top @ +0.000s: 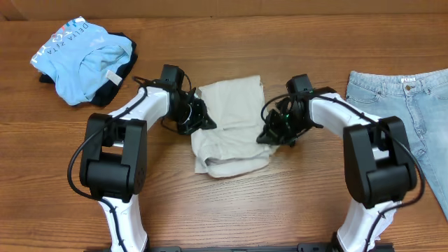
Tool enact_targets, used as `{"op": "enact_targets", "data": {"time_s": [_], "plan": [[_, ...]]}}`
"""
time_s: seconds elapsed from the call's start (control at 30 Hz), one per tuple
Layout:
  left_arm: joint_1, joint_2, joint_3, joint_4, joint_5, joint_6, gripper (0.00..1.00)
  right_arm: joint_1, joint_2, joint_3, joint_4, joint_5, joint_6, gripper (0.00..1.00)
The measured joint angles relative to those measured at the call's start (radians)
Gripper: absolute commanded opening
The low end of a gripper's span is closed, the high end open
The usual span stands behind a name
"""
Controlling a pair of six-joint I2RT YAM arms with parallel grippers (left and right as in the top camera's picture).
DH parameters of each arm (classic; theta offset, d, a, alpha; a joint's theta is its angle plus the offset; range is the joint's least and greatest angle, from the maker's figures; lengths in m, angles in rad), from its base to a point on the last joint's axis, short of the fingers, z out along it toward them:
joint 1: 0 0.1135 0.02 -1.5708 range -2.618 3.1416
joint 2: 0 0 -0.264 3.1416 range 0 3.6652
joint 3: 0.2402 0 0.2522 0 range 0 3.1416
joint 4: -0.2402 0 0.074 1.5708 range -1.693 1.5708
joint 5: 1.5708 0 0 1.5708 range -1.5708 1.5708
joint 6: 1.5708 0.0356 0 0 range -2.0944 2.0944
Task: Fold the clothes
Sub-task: 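Lift the folded shorts with the left gripper onto the blue garment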
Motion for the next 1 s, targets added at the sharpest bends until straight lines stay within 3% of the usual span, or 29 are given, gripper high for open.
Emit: {"op": "enact_targets", "data": {"time_s": [0.23,0.33,0.5,0.8,1.0], "plan": [[0.033,-0.054,0.271,-0.212,-0.064,0.182,0.04,-0.014,-0.277,-0.01,-0.026,0.063,-0.166,0.06],[0.057,-0.095,0.441,-0.214,-0.076,0.2,0.04,-0.014,-0.372,-0.009,-0.024,0.109,-0.194,0.06],[0.126,-0.15,0.661,-0.143,-0.095,0.2,0.04,-0.014,-0.383,-0.008,-0.05,0.153,-0.211,0.06],[0.37,-0.129,0.703,0.071,-0.092,0.101,0.04,-0.014,-0.381,-0.008,-0.078,0.175,-0.221,0.06],[0.55,0.007,0.703,0.092,-0.094,0.021,0.04,-0.014,-0.381,-0.008,-0.105,0.186,-0.222,0.06]]}}
